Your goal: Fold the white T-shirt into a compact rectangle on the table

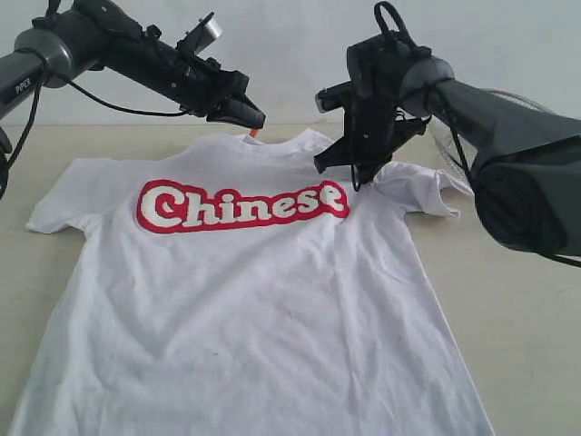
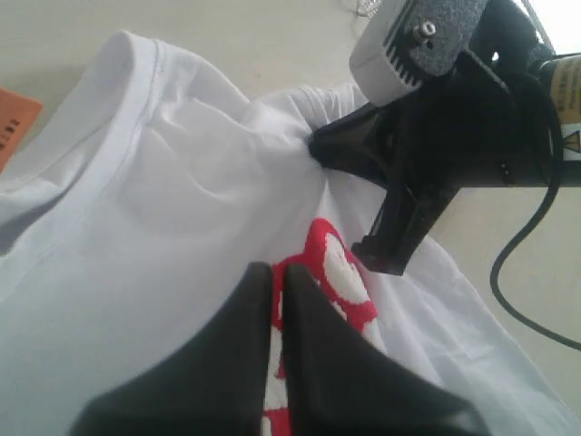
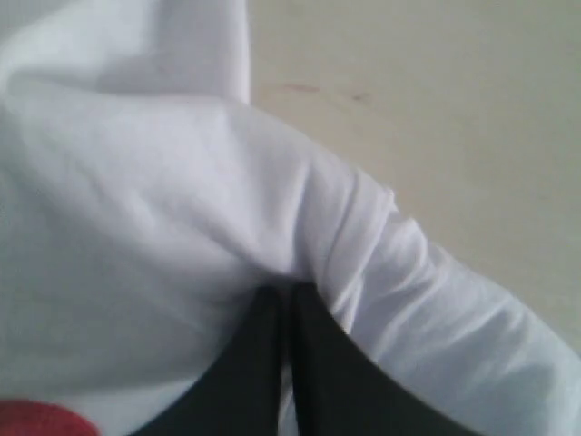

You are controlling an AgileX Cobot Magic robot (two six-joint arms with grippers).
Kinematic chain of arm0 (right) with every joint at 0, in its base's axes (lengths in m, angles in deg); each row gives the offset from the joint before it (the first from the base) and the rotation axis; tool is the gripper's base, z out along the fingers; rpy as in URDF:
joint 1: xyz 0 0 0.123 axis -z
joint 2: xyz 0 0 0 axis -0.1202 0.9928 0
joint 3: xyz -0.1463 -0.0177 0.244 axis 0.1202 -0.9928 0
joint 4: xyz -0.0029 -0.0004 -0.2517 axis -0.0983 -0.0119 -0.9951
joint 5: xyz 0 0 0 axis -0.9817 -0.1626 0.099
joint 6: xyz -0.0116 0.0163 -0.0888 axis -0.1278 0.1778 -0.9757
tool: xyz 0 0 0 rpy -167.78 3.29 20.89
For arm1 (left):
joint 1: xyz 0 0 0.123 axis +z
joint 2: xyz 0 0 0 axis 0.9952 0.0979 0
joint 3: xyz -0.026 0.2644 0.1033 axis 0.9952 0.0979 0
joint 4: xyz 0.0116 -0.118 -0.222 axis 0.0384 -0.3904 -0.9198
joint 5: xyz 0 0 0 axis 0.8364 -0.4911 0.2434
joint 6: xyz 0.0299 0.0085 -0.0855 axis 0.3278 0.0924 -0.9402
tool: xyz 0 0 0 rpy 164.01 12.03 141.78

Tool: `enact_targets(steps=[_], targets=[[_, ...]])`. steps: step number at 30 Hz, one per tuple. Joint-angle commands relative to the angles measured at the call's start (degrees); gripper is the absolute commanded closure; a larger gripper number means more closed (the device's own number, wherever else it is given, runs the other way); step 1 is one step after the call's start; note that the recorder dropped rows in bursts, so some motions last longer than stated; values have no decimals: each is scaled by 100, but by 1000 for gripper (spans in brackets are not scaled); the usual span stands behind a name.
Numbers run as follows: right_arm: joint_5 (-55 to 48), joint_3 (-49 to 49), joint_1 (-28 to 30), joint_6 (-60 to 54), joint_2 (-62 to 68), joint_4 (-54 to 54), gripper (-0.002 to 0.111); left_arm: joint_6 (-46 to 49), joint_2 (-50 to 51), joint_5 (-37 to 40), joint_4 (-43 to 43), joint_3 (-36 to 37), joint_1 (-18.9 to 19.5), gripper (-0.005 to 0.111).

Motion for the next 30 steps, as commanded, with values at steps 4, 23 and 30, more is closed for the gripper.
enact_targets(steps=[4, 23, 30], targets=[[434, -40, 71, 204, 25, -529, 108, -28, -87, 37, -15, -28, 13, 102], [-139, -44, 71, -417, -844, 1737, 108, -668, -819, 37, 2, 543, 652, 102], [-261, -219, 71, 265, -1363, 1529, 108, -493, -1833, 37, 48, 2117, 700, 102]])
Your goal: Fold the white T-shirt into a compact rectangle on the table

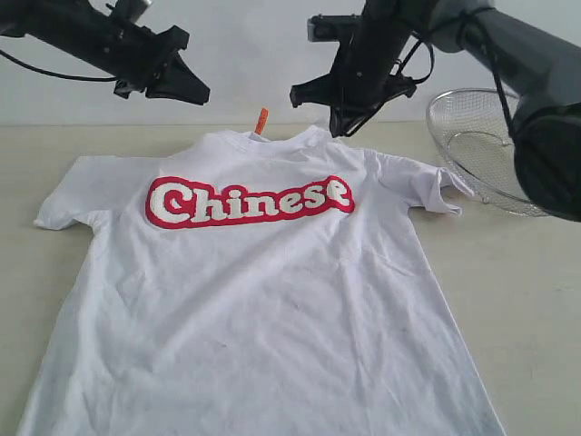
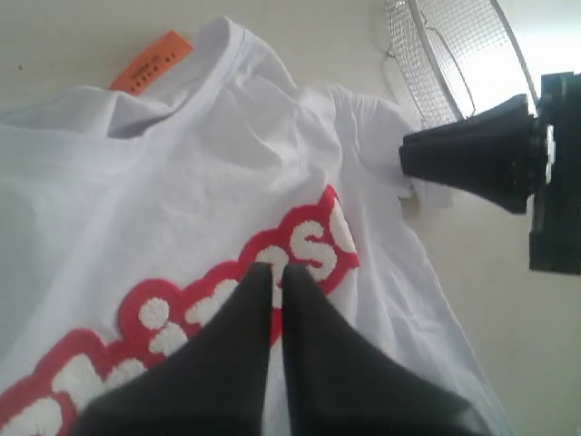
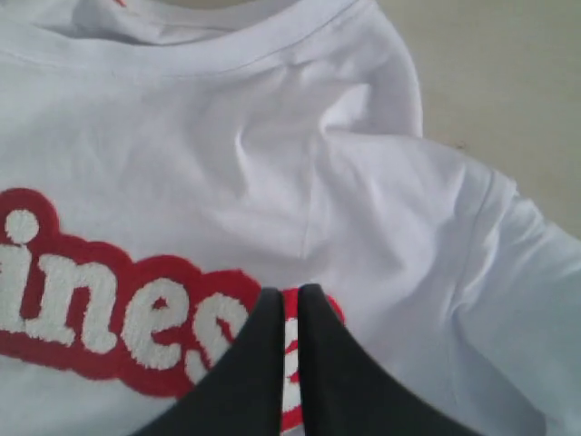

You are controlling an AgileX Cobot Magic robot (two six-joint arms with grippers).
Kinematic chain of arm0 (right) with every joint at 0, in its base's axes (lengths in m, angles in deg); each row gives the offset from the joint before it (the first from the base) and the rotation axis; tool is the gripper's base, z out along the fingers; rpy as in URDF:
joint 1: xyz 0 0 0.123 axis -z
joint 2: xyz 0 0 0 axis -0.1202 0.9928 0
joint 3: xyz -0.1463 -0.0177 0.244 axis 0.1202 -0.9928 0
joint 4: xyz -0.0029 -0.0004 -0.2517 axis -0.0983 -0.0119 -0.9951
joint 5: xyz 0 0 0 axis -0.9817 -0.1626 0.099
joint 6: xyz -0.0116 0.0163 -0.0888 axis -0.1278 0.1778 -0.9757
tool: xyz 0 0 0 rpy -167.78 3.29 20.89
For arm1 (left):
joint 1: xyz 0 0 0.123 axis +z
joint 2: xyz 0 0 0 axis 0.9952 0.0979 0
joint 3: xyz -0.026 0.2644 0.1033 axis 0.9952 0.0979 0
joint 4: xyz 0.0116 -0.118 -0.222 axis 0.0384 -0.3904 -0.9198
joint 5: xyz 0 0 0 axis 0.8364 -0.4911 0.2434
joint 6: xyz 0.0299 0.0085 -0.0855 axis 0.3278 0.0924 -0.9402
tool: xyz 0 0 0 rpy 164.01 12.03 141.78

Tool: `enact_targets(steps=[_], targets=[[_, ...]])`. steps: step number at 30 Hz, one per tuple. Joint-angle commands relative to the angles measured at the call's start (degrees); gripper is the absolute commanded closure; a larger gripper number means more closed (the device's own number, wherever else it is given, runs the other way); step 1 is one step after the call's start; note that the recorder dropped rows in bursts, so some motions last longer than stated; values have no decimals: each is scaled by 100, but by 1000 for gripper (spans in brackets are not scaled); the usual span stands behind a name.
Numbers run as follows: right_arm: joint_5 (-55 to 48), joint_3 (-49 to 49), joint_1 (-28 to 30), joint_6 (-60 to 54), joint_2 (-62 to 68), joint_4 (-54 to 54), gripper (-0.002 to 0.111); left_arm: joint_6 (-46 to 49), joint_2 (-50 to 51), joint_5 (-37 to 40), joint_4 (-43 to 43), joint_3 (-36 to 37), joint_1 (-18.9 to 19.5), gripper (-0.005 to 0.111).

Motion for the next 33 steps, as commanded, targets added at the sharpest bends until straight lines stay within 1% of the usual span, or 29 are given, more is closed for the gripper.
enact_targets(steps=[1, 8, 11, 14, 17, 19, 21, 22, 24, 27, 29, 33], targets=[[-24, -296, 15, 428, -436, -190, 108, 102, -646, 30, 1, 708, 19, 102], [-24, -1548, 15, 732, -768, -162, 108, 457, -1522, 30, -440, 1831, 19, 102], [-24, -2106, 5, 621, -927, -145, 108, 469, -1834, 30, -523, 2255, 19, 102], [282, -2453, 17, 287, -1220, -164, 108, 541, -2077, 30, -565, 2660, 19, 102], [509, -2738, 202, 189, -1429, -280, 107, 439, -2309, 30, -565, 2990, 19, 102], [566, -2961, 430, 78, -1495, -81, 102, 427, -2488, 30, -565, 3182, 19, 102], [614, -3194, 655, -81, -1545, 297, 94, 427, -2636, 30, -565, 3331, 19, 102], [634, -3280, 735, -83, -1555, 433, 89, 427, -2706, 30, -565, 3382, 19, 102], [728, -3457, 867, -93, -1555, 642, 75, 451, -2802, 30, -576, 3454, 19, 102], [899, -3598, 879, -93, -1555, 579, 57, 451, -2887, 30, -564, 3479, 19, 102], [976, -3599, 879, -66, -1555, 590, 52, 519, -2898, 30, -564, 3479, 19, 102], [1157, -3599, 866, -51, -1555, 394, 52, 601, -2898, 30, -564, 3546, -4, 102]])
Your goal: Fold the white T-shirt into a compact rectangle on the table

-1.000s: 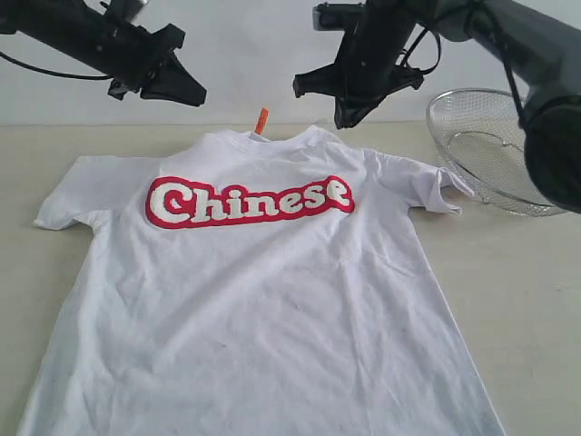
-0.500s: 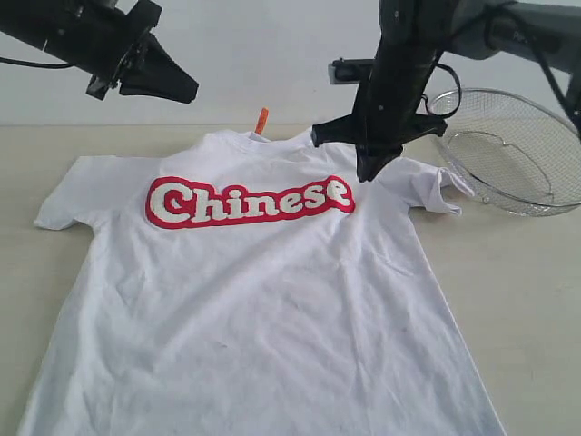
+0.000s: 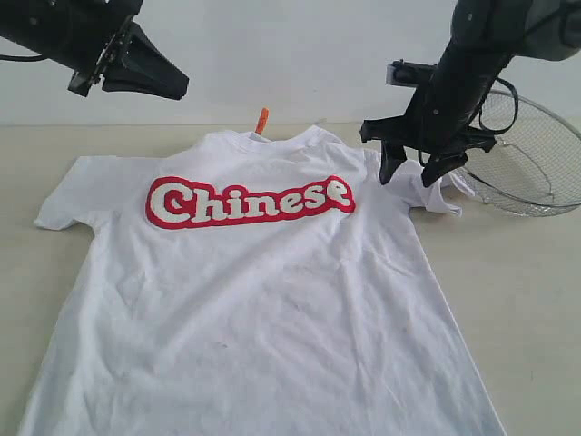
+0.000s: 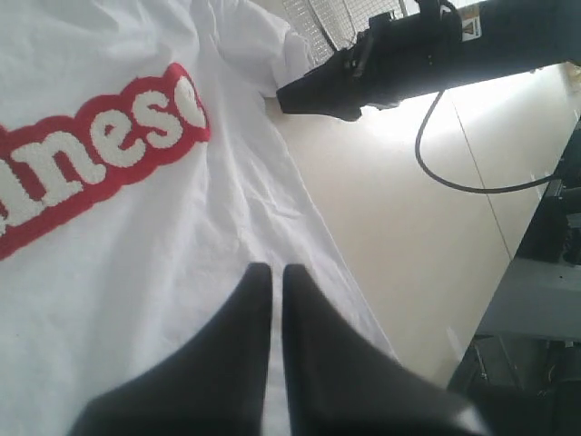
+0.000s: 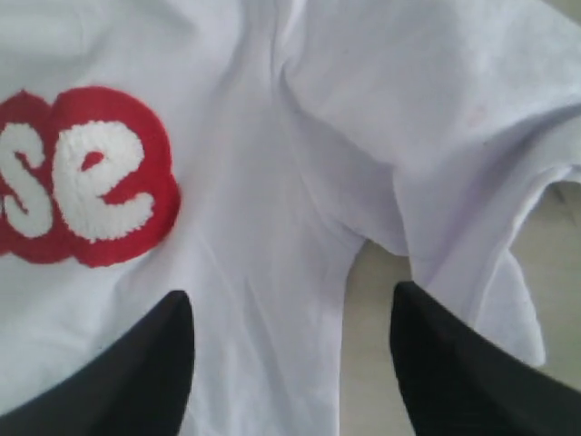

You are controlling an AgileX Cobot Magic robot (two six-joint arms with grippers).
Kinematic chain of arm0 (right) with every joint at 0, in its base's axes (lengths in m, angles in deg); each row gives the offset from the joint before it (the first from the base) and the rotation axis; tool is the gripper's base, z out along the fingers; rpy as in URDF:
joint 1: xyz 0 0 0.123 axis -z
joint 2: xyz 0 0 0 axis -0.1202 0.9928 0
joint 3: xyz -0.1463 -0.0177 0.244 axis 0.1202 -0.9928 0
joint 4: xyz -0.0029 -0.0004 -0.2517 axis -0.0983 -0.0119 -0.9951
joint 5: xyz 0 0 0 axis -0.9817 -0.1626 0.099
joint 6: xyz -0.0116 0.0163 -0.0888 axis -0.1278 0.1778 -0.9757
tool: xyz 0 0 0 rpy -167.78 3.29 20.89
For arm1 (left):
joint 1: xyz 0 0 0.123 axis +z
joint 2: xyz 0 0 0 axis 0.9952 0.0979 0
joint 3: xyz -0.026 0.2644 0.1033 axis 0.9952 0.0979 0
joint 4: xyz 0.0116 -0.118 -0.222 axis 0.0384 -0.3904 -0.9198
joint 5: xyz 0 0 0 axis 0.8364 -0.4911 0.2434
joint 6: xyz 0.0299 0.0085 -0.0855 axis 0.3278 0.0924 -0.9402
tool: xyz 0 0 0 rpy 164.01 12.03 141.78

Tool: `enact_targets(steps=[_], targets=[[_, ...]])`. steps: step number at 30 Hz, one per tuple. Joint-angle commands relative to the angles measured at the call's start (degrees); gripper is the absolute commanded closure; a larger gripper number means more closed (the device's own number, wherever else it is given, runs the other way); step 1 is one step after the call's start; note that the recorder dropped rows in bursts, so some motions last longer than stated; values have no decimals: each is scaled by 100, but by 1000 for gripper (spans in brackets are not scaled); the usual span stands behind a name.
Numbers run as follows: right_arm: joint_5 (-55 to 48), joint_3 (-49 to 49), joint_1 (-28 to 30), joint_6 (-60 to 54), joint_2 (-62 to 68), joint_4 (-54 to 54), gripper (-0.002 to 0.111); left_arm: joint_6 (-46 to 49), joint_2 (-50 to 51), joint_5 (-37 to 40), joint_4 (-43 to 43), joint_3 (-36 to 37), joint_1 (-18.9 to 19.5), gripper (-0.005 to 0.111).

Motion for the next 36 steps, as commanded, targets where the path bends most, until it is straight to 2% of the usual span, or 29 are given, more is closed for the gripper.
enact_targets(steps=[1, 4, 11, 18, 36], targets=[[210, -9, 2, 5, -62, -340, 52, 122, -56, 23, -57, 105, -14, 102], [160, -9, 2, 212, -62, -772, 52, 193, -56, 23, -21, 171, -14, 102], [136, -9, 23, 226, -48, -887, 52, 226, -56, 23, -39, 215, -14, 102], [17, -9, 225, 247, 20, -894, 52, 267, -56, 23, -39, 227, -14, 102], [391, -9, 225, 192, 487, -706, 52, 332, -56, 23, -39, 236, -14, 102]])
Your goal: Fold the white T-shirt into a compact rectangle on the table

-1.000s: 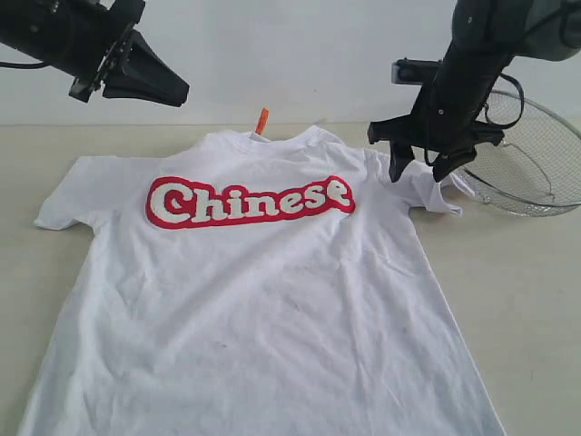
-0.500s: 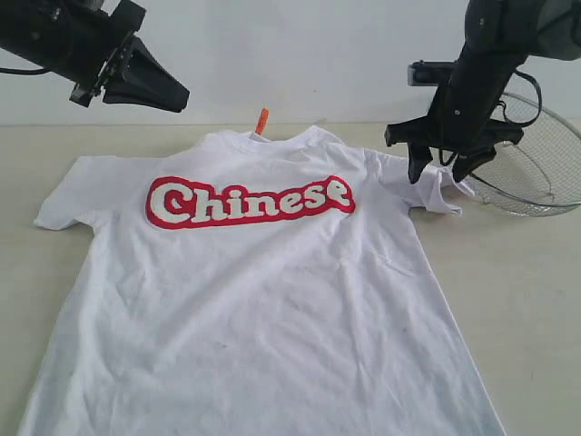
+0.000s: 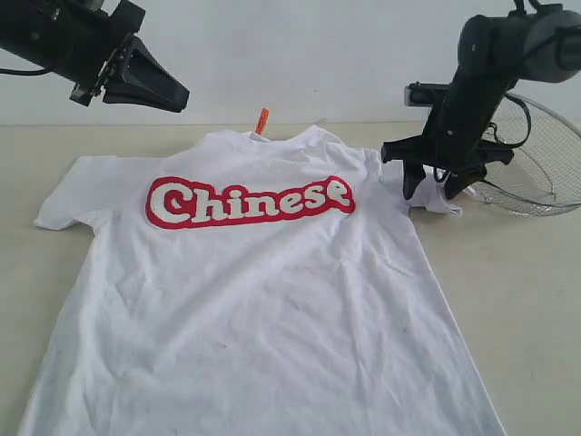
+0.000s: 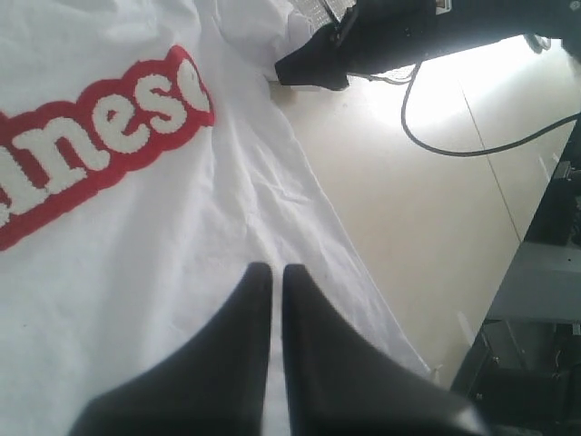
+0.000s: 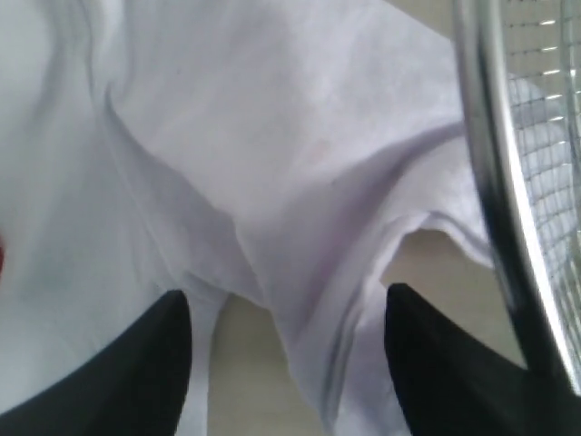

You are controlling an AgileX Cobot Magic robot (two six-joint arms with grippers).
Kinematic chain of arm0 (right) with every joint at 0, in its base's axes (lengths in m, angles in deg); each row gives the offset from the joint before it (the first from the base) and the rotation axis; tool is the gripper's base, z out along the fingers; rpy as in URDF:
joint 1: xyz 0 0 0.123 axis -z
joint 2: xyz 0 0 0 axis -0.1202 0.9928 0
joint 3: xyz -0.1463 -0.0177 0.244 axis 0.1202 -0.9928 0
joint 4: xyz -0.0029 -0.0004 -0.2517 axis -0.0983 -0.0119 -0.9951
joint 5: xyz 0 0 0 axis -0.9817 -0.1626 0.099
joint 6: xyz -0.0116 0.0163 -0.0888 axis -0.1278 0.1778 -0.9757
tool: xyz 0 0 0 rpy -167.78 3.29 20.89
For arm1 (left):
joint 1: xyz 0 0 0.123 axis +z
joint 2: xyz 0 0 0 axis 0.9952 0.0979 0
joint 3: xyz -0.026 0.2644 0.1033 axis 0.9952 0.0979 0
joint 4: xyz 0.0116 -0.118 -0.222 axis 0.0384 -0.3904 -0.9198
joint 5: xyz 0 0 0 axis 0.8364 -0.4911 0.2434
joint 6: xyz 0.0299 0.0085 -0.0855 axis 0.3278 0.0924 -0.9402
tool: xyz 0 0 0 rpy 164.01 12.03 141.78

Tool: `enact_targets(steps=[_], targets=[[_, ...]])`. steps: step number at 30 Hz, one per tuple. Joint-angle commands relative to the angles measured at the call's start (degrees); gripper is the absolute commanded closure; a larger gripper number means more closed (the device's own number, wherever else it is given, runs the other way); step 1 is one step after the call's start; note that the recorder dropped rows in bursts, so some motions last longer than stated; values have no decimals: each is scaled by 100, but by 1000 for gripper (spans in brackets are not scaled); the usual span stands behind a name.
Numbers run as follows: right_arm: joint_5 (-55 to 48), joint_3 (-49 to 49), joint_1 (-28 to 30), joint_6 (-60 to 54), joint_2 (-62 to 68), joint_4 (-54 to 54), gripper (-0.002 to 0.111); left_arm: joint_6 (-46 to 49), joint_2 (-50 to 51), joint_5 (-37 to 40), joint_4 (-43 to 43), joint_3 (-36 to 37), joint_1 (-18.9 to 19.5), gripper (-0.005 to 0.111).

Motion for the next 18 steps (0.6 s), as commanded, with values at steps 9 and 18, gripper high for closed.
enact_targets(steps=[9, 18], targets=[[307, -1, 26, -1, 50, 107, 104, 39, -57, 23, -40, 26, -14, 102], [580, 25, -31, -444, -302, 1019, 108, 39, -57, 23, -40, 26, -14, 102]])
